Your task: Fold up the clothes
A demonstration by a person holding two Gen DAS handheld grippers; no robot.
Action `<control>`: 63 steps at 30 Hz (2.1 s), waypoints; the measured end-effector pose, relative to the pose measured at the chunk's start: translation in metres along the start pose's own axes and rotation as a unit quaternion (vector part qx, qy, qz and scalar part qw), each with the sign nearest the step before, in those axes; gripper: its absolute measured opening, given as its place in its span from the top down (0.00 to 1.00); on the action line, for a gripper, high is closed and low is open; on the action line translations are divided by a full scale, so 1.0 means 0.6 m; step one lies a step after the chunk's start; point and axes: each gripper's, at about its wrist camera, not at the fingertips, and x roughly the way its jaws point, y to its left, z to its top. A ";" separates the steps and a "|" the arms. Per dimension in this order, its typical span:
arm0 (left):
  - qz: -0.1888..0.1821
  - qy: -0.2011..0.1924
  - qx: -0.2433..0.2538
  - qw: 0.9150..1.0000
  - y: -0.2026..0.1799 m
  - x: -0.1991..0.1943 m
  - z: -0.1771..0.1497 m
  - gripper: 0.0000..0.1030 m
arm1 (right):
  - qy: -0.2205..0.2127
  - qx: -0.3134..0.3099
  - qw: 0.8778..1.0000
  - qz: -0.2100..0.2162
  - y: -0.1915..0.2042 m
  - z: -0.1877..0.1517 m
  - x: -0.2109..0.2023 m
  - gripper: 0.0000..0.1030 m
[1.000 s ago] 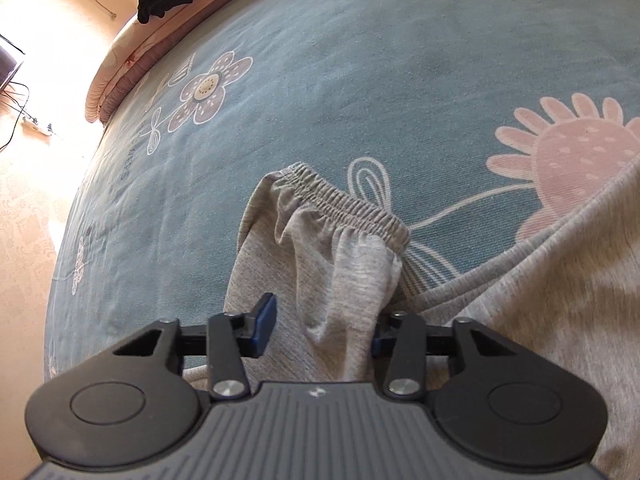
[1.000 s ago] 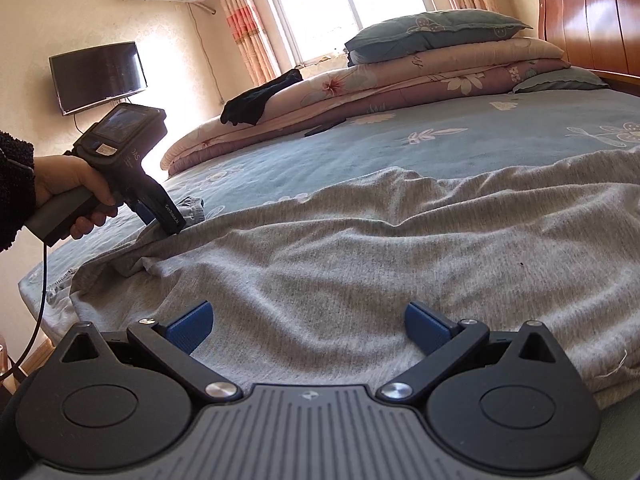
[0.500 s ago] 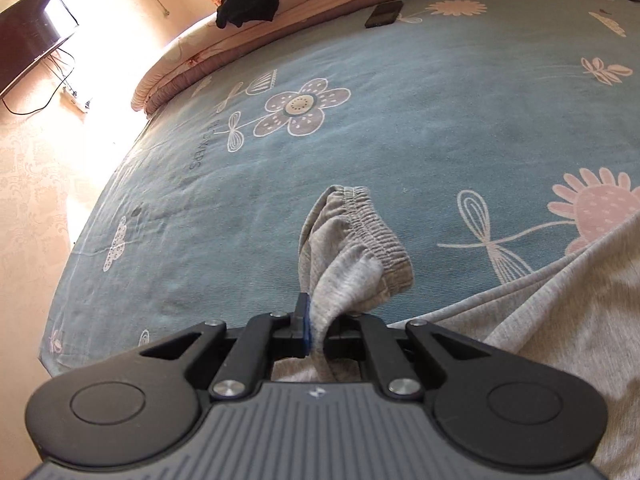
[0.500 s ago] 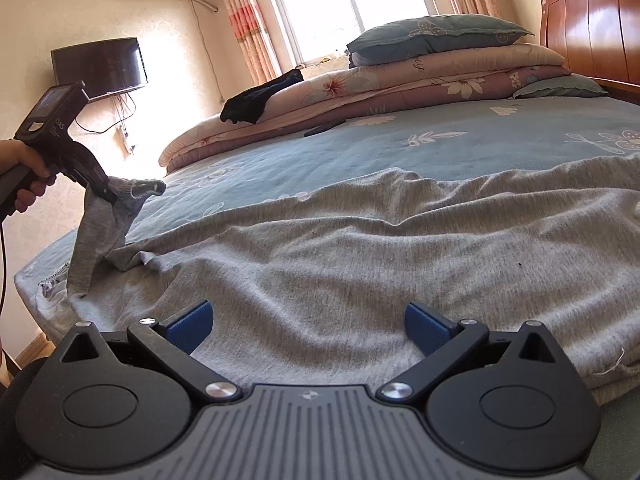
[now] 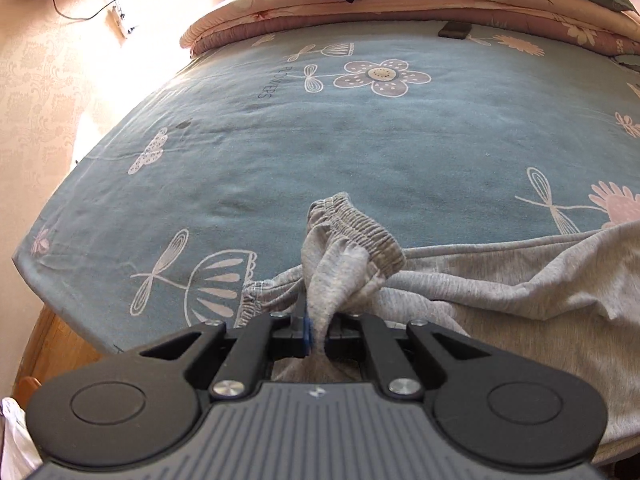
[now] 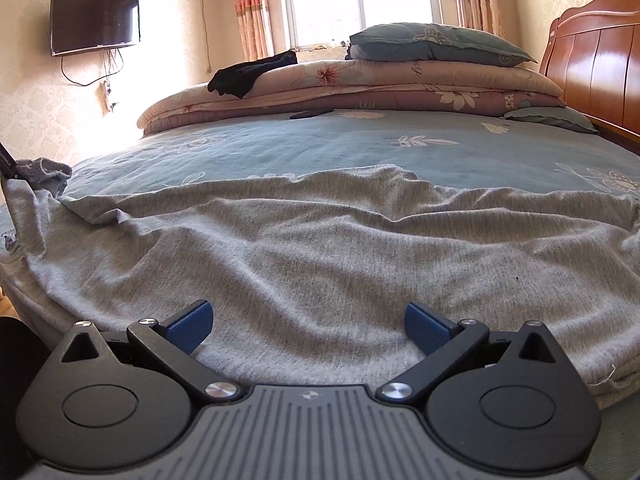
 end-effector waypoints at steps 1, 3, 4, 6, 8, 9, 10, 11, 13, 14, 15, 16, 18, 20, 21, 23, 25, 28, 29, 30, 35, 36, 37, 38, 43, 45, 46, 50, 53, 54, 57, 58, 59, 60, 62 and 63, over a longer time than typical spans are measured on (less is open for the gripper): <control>-0.007 0.000 -0.009 1.000 0.007 0.006 -0.013 0.96 | 0.003 -0.001 1.000 -0.002 0.001 0.001 0.000 0.00; -0.019 0.000 -0.023 1.000 0.019 0.020 -0.035 0.95 | 0.007 -0.004 1.000 -0.007 0.004 0.002 0.001 0.00; -0.031 0.005 -0.039 0.999 0.030 0.029 -0.046 0.94 | 0.009 -0.006 1.000 -0.009 0.005 0.002 0.002 0.00; -0.053 0.009 -0.075 0.996 0.051 0.044 -0.065 0.90 | 0.013 -0.009 1.000 -0.016 0.009 0.003 0.003 0.00; -0.062 0.006 -0.108 0.992 0.073 0.053 -0.082 0.89 | 0.016 -0.011 1.000 -0.023 0.013 0.004 0.005 0.00; -0.070 0.002 -0.125 0.990 0.084 0.055 -0.089 0.87 | 0.017 -0.012 0.999 -0.026 0.015 0.004 0.006 0.00; -0.078 -0.002 -0.141 0.987 0.096 0.057 -0.094 0.87 | 0.019 -0.013 0.999 -0.030 0.017 0.004 0.006 0.00; -0.085 -0.007 -0.158 0.984 0.109 0.058 -0.098 0.87 | 0.020 -0.015 0.999 -0.033 0.019 0.005 0.007 0.00; -0.090 -0.012 -0.172 0.981 0.124 0.058 -0.101 0.87 | 0.023 -0.017 0.999 -0.040 0.023 0.005 0.009 0.00; -0.089 -0.017 -0.175 0.980 0.130 0.057 -0.101 0.87 | 0.025 -0.018 0.999 -0.044 0.025 0.006 0.009 0.00; -0.087 -0.021 -0.179 0.980 0.135 0.056 -0.101 0.87 | 0.026 -0.019 0.998 -0.047 0.027 0.006 0.010 0.00; -0.086 -0.026 -0.182 0.979 0.140 0.056 -0.101 0.87 | 0.028 -0.021 0.998 -0.051 0.029 0.006 0.011 0.00; -0.097 -0.018 -0.189 0.977 0.148 0.064 -0.101 0.86 | 0.031 -0.023 0.998 -0.058 0.033 0.007 0.012 0.00; -0.098 -0.012 -0.192 0.976 0.154 0.071 -0.105 0.84 | 0.033 -0.025 0.997 -0.063 0.037 0.007 0.014 0.00; -0.102 -0.012 -0.197 0.975 0.158 0.072 -0.107 0.84 | 0.033 -0.027 0.997 -0.065 0.038 0.007 0.014 0.00; -0.111 -0.015 -0.210 0.971 0.166 0.071 -0.110 0.84 | 0.034 -0.028 0.997 -0.067 0.039 0.007 0.015 0.00; -0.119 -0.016 -0.225 0.967 0.176 0.070 -0.113 0.83 | 0.035 -0.027 0.997 -0.068 0.039 0.008 0.015 0.00; -0.134 -0.013 -0.241 0.961 0.187 0.066 -0.113 0.81 | 0.034 -0.028 0.997 -0.069 0.040 0.007 0.016 0.00; -0.135 -0.015 -0.241 0.961 0.189 0.062 -0.112 0.78 | 0.034 -0.027 0.997 -0.070 0.040 0.007 0.016 0.00; -0.134 -0.020 -0.238 0.962 0.190 0.054 -0.110 0.75 | 0.034 -0.027 0.997 -0.070 0.040 0.007 0.016 0.00; -0.112 -0.035 -0.233 0.965 0.202 0.029 -0.102 0.67 | 0.033 -0.027 0.997 -0.072 0.041 0.007 0.016 0.00; -0.106 -0.038 -0.231 0.966 0.204 0.024 -0.101 0.67 | 0.033 -0.027 0.996 -0.072 0.041 0.007 0.016 0.00; -0.100 -0.041 -0.229 0.967 0.206 0.019 -0.099 0.66 | 0.034 -0.028 0.997 -0.071 0.041 0.007 0.015 0.00; -0.101 -0.045 -0.223 0.969 0.204 0.014 -0.097 0.66 | 0.036 -0.029 0.996 -0.070 0.041 0.009 0.015 0.00; -0.101 -0.065 -0.162 0.979 0.167 -0.017 -0.085 0.57 | 0.054 -0.032 0.997 -0.039 0.036 0.031 0.007 0.00; -0.100 -0.074 -0.130 0.984 0.145 -0.031 -0.079 0.56 | 0.036 -0.023 0.999 -0.009 0.035 0.047 -0.011 0.00; -0.104 -0.076 -0.108 0.986 0.127 -0.035 -0.077 0.55 | 0.030 -0.026 0.999 0.009 0.039 0.057 -0.018 0.04; -0.133 -0.079 -0.012 0.988 0.041 -0.047 -0.070 0.51 | 0.036 -0.087 0.992 0.079 0.074 0.087 -0.028 0.27; -0.160 -0.079 0.049 0.983 -0.020 -0.049 -0.066 0.49 | 0.053 -0.179 0.973 0.134 0.132 0.094 -0.021 0.39; -0.165 -0.080 0.067 0.981 -0.035 -0.050 -0.067 0.49 | 0.057 -0.211 0.965 0.148 0.153 0.093 -0.018 0.41; -0.162 -0.097 0.128 0.974 -0.077 -0.056 -0.076 0.48 | 0.066 -0.281 0.940 0.180 0.207 0.086 -0.003 0.47; -0.158 -0.107 0.147 0.971 -0.086 -0.060 -0.082 0.48 | 0.070 -0.301 0.932 0.188 0.223 0.083 0.003 0.50; -0.153 -0.117 0.166 0.967 -0.095 -0.064 -0.088 0.47 | 0.072 -0.315 0.927 0.192 0.237 0.081 0.010 0.57; -0.149 -0.125 0.178 0.964 -0.098 -0.068 -0.094 0.44 | 0.075 -0.325 0.922 0.195 0.248 0.080 0.017 0.60; -0.144 -0.137 0.198 0.960 -0.101 -0.074 -0.105 0.39 | 0.080 -0.340 0.915 0.203 0.268 0.078 0.031 0.63; -0.145 -0.139 0.207 0.958 -0.100 -0.076 -0.111 0.38 | 0.082 -0.346 0.911 0.207 0.276 0.077 0.036 0.63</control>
